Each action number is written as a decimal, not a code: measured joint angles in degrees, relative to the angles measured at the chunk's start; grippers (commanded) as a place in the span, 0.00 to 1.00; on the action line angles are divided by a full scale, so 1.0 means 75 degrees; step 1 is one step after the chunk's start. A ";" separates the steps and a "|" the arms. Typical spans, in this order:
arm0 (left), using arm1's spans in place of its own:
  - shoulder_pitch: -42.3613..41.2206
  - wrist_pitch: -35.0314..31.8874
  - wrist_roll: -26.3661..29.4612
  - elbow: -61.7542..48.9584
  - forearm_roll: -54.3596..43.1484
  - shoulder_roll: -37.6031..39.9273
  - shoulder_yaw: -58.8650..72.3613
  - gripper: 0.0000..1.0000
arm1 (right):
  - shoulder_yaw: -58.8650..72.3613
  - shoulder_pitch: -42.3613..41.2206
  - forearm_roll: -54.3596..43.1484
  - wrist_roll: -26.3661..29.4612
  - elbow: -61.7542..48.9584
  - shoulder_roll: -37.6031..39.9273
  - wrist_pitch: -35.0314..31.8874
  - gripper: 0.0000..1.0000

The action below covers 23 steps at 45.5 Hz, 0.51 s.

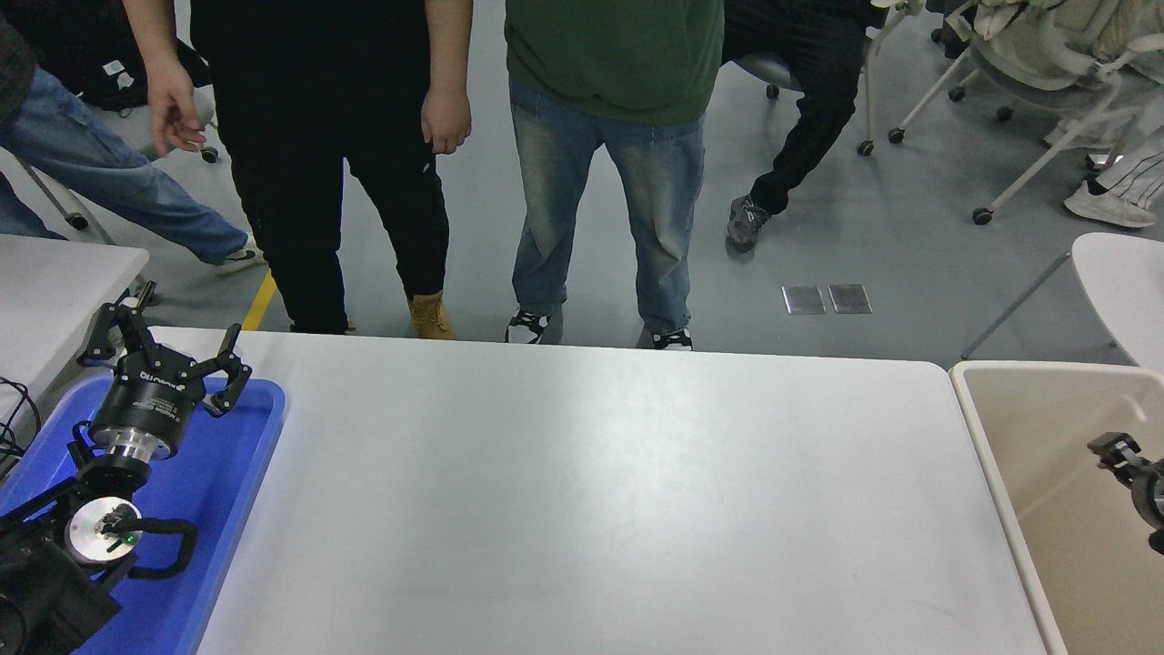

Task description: Clean the table surface

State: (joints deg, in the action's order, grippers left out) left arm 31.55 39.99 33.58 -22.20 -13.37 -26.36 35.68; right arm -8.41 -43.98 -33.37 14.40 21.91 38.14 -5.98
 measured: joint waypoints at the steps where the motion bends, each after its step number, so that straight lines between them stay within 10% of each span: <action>1: 0.0000 0.0000 0.0000 0.0000 0.0000 0.0000 0.0000 1.00 | -0.0045 -0.0016 0.0042 -0.0003 0.0154 0.0133 0.0002 1.00; 23: 0.0000 0.0000 0.0000 -0.0002 0.0001 0.0001 0.0000 1.00 | -0.2510 0.0344 0.1242 -0.0009 0.3493 0.2102 -0.0088 1.00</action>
State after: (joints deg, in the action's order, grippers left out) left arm 31.55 39.99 33.57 -22.21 -13.36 -26.36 35.68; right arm -27.23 -41.39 -24.06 14.33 48.11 53.90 -6.64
